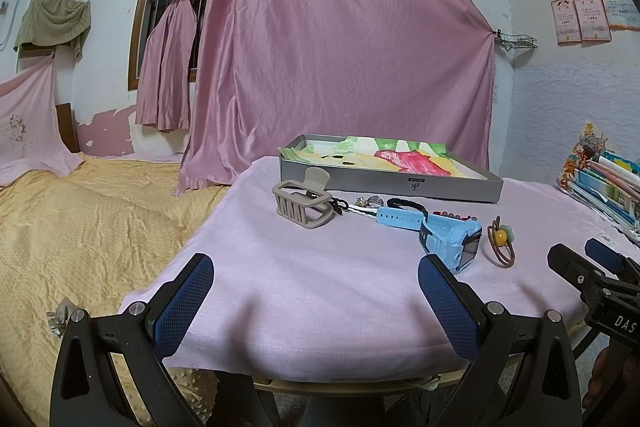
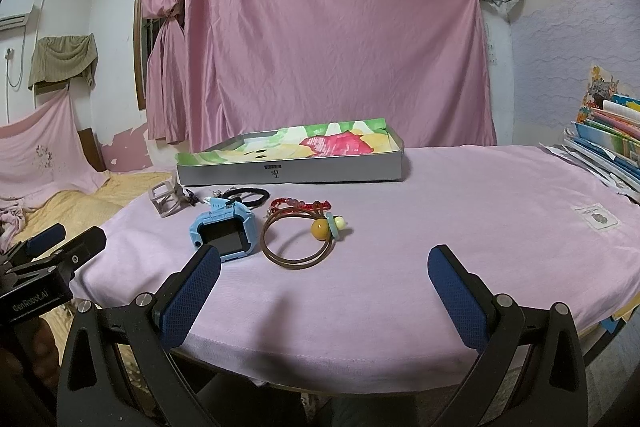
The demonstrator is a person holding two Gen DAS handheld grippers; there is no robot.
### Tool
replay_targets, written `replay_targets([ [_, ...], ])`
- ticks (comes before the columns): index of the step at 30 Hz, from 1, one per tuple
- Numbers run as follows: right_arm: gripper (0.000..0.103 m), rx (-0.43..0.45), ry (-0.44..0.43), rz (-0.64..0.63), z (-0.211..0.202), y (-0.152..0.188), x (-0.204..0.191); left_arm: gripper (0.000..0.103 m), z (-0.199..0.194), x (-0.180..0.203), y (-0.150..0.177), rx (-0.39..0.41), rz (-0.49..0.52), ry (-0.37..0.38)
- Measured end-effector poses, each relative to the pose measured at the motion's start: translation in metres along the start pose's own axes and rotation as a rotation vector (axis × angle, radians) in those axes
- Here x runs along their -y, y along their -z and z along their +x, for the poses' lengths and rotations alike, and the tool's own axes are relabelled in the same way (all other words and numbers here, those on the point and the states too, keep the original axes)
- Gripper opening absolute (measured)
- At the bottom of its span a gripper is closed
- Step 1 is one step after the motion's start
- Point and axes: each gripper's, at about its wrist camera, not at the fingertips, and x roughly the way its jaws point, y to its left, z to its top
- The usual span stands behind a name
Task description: Organize jewelry
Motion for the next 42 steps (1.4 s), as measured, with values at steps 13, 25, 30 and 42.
replay_targets([
  [13, 0.102, -0.004, -0.003, 0.002, 0.0061, 0.0039, -0.0045, 0.103, 0.0001, 0.0001, -0.0003, -0.002, 0.002, 0.0],
  [25, 0.102, 0.0, -0.003, 0.005, 0.007, 0.0042, -0.007, 0.103, 0.0033, 0.0006, 0.0026, 0.002, 0.002, 0.0],
  [30, 0.102, 0.0, -0.003, 0.009, 0.0022, 0.0013, -0.0025, 0.103, 0.0036, 0.0006, 0.0026, 0.002, 0.002, 0.0],
  [42, 0.102, -0.003, -0.003, 0.015, 0.0004, -0.0004, 0.0004, 0.103, 0.0069, 0.0074, 0.0031, -0.001, 0.007, 0.005],
])
